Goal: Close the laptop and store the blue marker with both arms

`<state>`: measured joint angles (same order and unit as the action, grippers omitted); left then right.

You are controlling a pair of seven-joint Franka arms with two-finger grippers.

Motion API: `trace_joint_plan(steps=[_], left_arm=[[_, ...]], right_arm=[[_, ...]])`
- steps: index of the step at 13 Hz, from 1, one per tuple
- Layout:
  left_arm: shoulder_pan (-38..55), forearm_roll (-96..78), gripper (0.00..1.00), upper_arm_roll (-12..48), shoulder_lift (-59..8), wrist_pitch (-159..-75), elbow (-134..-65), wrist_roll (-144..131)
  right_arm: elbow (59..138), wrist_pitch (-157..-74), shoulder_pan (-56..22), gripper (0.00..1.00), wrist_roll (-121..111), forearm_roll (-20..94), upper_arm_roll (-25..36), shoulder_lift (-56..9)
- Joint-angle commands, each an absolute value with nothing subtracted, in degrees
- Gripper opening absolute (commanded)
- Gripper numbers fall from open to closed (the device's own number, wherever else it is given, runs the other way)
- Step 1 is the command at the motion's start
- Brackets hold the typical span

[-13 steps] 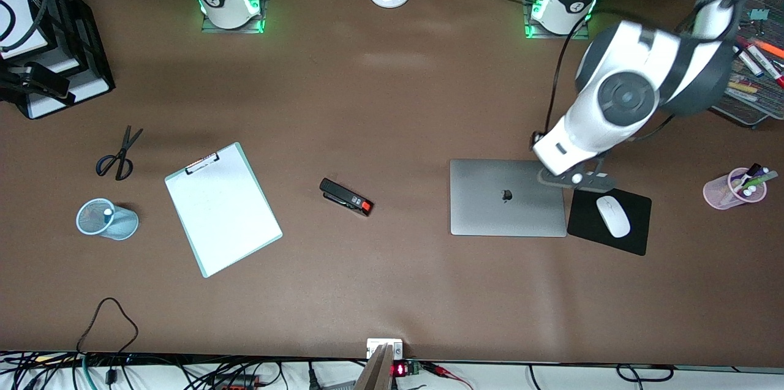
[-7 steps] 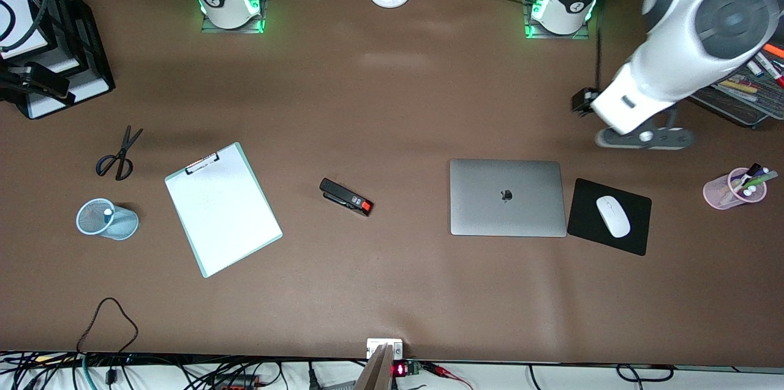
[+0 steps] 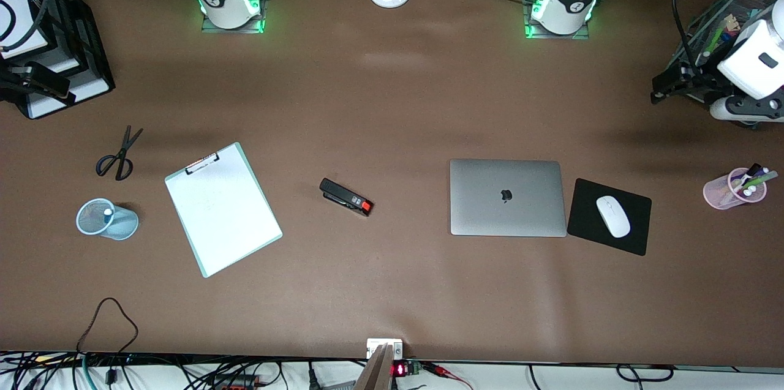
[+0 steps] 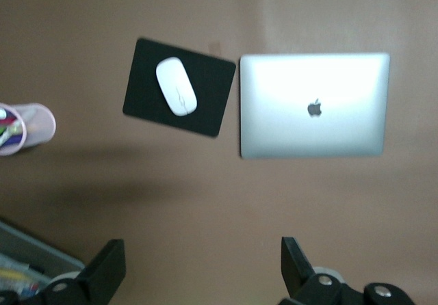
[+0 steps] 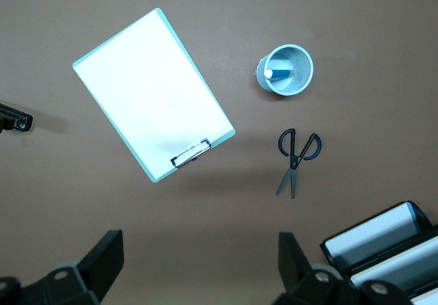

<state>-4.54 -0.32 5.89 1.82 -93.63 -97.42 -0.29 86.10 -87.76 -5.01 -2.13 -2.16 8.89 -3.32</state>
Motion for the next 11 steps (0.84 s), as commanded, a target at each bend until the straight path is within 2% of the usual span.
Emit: trace_joint_plan(steps=[1, 6, 11], left_arm=[[-4.13, 0.69, 1.0, 6.06, 5.97, -95.29, -102.39, 1.05], [-0.53, 1.32, 1.0, 2.64, 5.71, -93.96, -101.95, 5.01], [-0.35, 1.32, 1.0, 2.55, 5.01, -93.87, -101.08, 4.92]], right_arm=[[85.78, -87.28, -5.27, 1.0, -1.14, -1.41, 8.88, -2.73], [85.78, -87.28, -5.36, 1.0, -1.49, -1.41, 8.79, -2.29], [85.87, -87.1, -5.36, 1.0, -1.67, -1.32, 8.79, -2.29]])
